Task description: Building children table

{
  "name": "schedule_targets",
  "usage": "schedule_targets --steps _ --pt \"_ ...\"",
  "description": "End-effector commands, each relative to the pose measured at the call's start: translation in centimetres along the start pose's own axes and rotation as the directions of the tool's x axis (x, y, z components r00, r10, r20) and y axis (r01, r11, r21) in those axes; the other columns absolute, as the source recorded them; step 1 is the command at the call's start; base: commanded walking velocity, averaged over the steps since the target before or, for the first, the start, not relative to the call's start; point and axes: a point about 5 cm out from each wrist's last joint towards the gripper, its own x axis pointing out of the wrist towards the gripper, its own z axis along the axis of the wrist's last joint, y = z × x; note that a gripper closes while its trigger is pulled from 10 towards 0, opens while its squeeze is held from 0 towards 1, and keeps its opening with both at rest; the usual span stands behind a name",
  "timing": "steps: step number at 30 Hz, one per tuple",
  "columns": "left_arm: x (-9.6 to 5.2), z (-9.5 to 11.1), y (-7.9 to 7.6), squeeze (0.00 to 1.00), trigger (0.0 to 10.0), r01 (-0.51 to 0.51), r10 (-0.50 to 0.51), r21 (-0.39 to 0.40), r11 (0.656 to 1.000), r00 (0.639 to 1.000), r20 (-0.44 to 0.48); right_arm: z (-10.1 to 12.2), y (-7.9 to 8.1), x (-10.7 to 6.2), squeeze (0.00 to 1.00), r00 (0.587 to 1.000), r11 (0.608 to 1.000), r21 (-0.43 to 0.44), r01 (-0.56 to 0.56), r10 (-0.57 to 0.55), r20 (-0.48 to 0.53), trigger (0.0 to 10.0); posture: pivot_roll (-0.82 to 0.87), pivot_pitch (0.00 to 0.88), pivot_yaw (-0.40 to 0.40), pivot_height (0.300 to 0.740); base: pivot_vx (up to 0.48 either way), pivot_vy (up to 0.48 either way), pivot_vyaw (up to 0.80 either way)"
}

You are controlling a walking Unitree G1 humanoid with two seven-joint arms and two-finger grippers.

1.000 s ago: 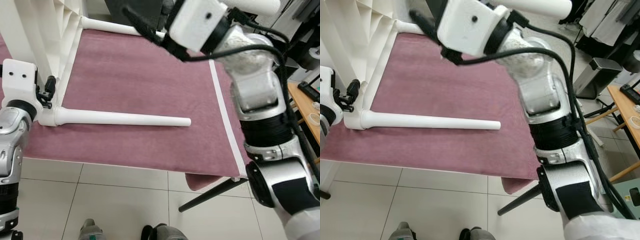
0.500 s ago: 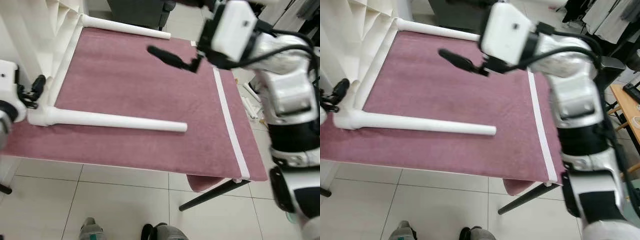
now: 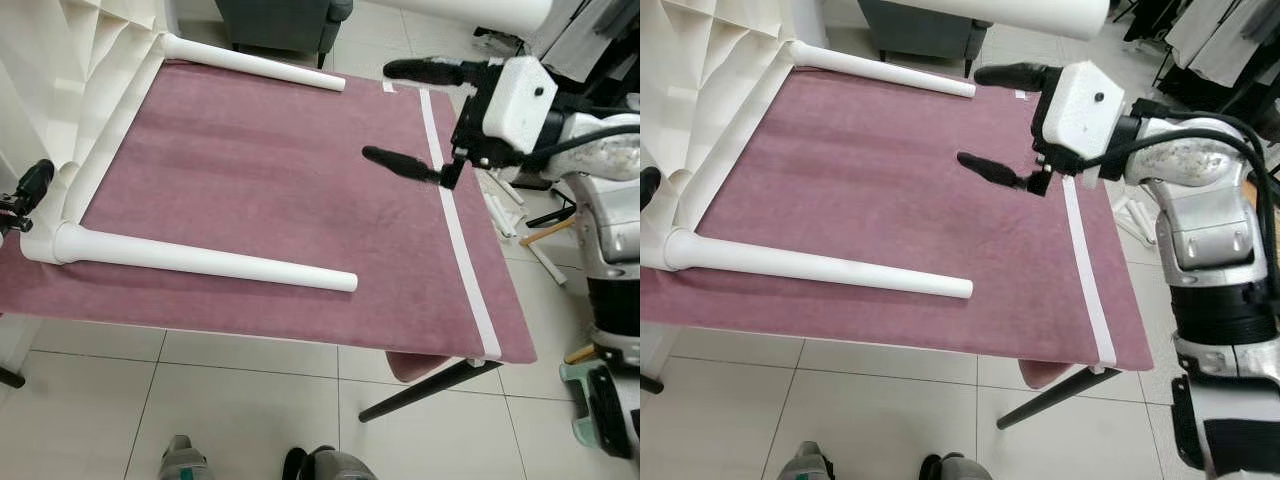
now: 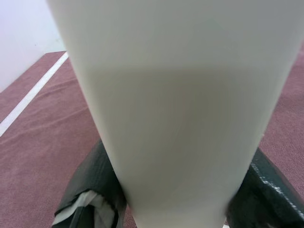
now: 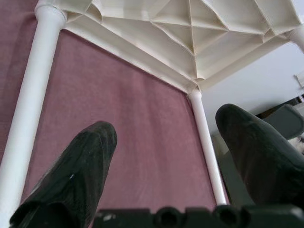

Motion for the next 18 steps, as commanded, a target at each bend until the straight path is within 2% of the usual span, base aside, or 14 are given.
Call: schedule_targets --steps 1,3,4,7,8,9,10,11,13,15,18 --pt "0.2 -0.1 -1.3 0.0 0.0 0.098 -0.098 0.022 0.995 0.995 0.01 -1.0 0.4 -0.5 0.0 0.999 0.999 0.037 0.007 -0.006 -0.045 10.0 0.16 0.107 -0.078 0.74 0.0 0.0 0.0" --pt "0.4 -0.3 -1.5 0.0 0.0 0.093 -0.093 0.033 0.995 0.996 0.007 -1.8 0.6 -0.9 0.0 0.996 0.998 0.057 0.035 -0.03 -0.08 10.0 0.16 0.109 -0.077 0.74 0.0 0.0 0.0" --pt "0.7 -0.3 -1.5 0.0 0.0 0.066 -0.066 0.043 0.997 0.998 0.003 -1.5 0.6 -1.8 0.0 0.994 0.998 0.05 0.046 -0.041 -0.097 10.0 0.16 0.11 -0.071 0.74 0.0 0.0 0.0" --pt "0.8 -0.3 -1.5 0.0 0.0 0.047 -0.047 0.05 0.998 0.999 0.001 -1.2 0.7 -2.3 0.0 0.994 0.998 0.037 0.047 -0.043 -0.105 10.0 0.16 0.11 -0.071 0.74 0.0 0.0 0.0" --pt "1.2 -0.2 -1.3 0.0 0.0 0.015 -0.015 0.053 0.998 1.0 -0.004 1.2 -0.2 -2.8 0.0 0.999 0.999 0.019 0.042 -0.042 -0.027 10.0 0.14 0.11 -0.054 0.74 0.0 0.0 0.0" --pt "1.2 -0.2 -1.3 0.0 0.0 0.015 -0.015 0.053 0.998 1.0 -0.004 1.2 -0.2 -2.8 0.0 0.999 0.999 0.019 0.042 -0.042 -0.027 10.0 0.14 0.11 -0.054 0.74 0.0 0.0 0.0" --pt "1.4 -0.2 -1.1 0.0 0.0 -0.005 0.006 0.055 0.998 1.0 -0.008 3.0 -0.6 -3.1 0.0 0.999 1.0 0.004 0.03 -0.03 0.031 10.0 0.13 0.11 -0.051 0.74 0.0 0.0 0.0" --pt "1.4 -0.2 -1.1 0.0 0.0 -0.005 0.006 0.055 0.998 1.0 -0.008 3.0 -0.6 -3.1 0.0 0.999 1.0 0.004 0.03 -0.03 0.031 10.0 0.13 0.11 -0.051 0.74 0.0 0.0 0.0" --pt "2.0 -0.5 -0.9 0.0 0.0 -0.017 0.018 0.051 0.999 1.0 -0.021 6.6 -1.5 -3.7 0.0 0.981 0.999 -0.018 -0.039 0.042 0.188 10.0 0.11 0.107 -0.037 0.74 0.0 0.0 0.0" --pt "2.3 -0.7 -0.9 0.0 0.0 -0.009 0.011 0.048 0.999 1.0 -0.024 7.4 -1.8 -3.7 0.0 0.965 0.996 -0.016 -0.085 0.086 0.248 10.0 0.11 0.106 -0.032 0.74 0.0 0.0 0.0" --pt "2.4 -0.7 -1.0 0.0 0.0 -0.006 0.008 0.049 0.999 1.0 -0.023 7.4 -1.9 -3.7 0.0 0.963 0.996 -0.012 -0.092 0.092 0.254 10.0 0.11 0.106 -0.032 0.74 0.0 0.0 0.0"
